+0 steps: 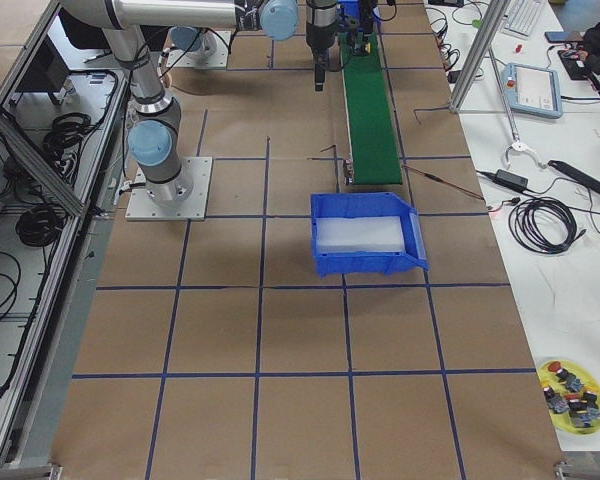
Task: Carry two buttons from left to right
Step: 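Release the yellow button on the belt and return the left gripper to the bin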
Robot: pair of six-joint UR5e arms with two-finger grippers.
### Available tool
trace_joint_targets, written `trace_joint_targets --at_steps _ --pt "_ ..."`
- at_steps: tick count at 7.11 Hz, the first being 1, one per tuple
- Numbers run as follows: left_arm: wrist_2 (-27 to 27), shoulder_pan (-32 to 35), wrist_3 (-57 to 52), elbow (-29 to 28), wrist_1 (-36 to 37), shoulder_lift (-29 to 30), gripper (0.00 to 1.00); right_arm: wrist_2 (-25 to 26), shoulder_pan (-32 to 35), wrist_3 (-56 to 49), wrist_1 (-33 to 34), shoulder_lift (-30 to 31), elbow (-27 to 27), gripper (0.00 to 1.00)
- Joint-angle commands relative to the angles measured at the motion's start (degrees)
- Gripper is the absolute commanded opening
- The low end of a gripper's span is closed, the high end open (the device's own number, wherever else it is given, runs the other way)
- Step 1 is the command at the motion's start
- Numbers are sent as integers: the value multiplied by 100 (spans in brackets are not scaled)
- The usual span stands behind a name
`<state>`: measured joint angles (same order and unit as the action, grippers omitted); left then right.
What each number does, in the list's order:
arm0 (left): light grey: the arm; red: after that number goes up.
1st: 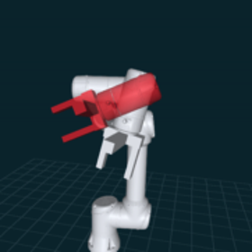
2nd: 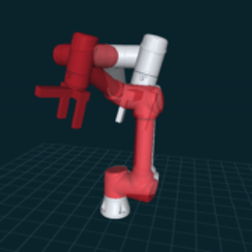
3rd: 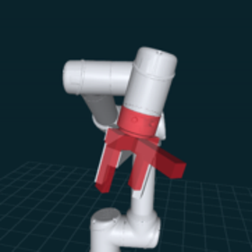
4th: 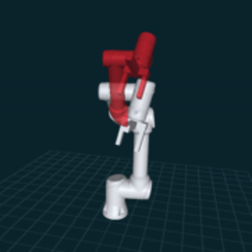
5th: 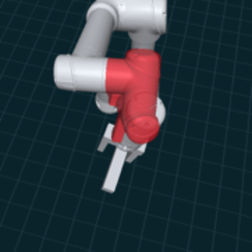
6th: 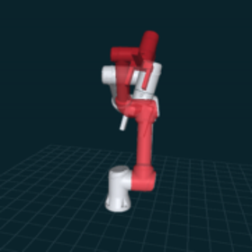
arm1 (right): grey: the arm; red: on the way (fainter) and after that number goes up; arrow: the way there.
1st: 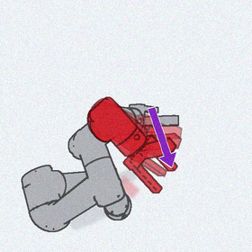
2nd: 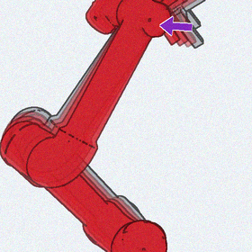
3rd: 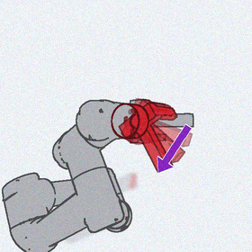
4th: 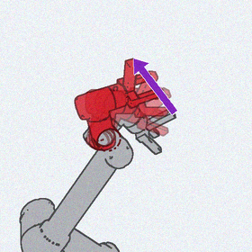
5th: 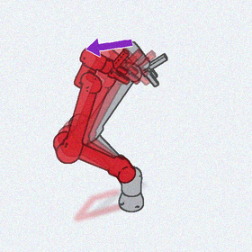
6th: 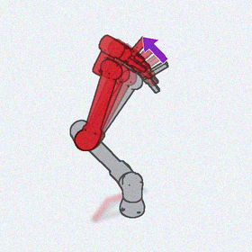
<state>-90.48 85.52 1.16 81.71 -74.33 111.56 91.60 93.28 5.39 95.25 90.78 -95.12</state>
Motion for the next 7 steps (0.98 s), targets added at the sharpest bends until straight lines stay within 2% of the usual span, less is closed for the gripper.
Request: trace_joint_targets --at_steps 1,3,7 --pt "47 -271 -168 -5 -450 -476 100 -19 -2 14 81 -104 2 100" --pt "48 -718 -755 3 -460 -486 100 -63 -2 23 12 -78 2 100" --pt "48 -2185 -2669 3 -408 -302 100 -46 6 14 -226 -52 2 100"
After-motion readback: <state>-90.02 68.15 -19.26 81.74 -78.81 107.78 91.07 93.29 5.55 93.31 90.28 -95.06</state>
